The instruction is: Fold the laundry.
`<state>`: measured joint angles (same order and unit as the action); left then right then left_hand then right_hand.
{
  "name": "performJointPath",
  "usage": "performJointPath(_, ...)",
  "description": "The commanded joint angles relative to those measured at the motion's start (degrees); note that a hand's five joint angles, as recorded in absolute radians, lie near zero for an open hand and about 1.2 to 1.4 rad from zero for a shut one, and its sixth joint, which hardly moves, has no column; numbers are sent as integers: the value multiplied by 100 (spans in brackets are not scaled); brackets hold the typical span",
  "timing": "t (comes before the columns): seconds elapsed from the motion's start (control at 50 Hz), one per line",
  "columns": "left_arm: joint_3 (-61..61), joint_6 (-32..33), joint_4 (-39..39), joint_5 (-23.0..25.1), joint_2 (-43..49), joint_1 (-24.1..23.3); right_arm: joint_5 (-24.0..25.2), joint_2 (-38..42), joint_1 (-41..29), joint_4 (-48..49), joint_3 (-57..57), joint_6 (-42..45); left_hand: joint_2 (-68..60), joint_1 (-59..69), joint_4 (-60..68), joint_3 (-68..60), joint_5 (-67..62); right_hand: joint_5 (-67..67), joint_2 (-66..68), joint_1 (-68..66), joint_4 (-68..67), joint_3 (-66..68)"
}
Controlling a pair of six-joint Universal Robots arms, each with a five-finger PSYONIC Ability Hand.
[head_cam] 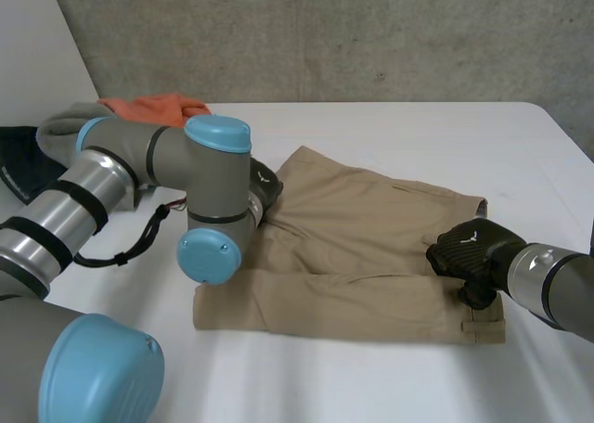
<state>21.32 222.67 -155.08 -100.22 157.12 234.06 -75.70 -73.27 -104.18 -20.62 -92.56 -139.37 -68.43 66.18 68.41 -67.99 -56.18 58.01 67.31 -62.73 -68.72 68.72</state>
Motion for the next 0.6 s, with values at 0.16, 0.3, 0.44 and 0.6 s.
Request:
performJointPath(0.16, 785, -1190, 128, -68, -1033, 34, -33, -29, -5, 49, 10, -20, 5843, -5618, -5841, 5799, 5618, 1199, 1269, -1727, -1128, 1128)
performJointPath(0.3, 2305, -1559, -514, 2, -2342, 280, -32, -29, 3, 110, 19, -126, 5843, -5618, -5841, 5799, 5618, 1199, 1269, -1727, -1128, 1128)
performJointPath(0.44, 4054, -1788, -102, 643, -3275, 438, -32, -29, 30, 163, 36, -240, 4309, -4085, -4307, 4266, 4085, 1199, 1269, -1727, -1128, 1128)
performJointPath(0.6, 5145, -1938, -13, 1022, -3425, 439, -41, -56, 39, 155, 36, -249, 4072, -3848, -4070, 4029, 3848, 1199, 1269, -1727, -1128, 1128)
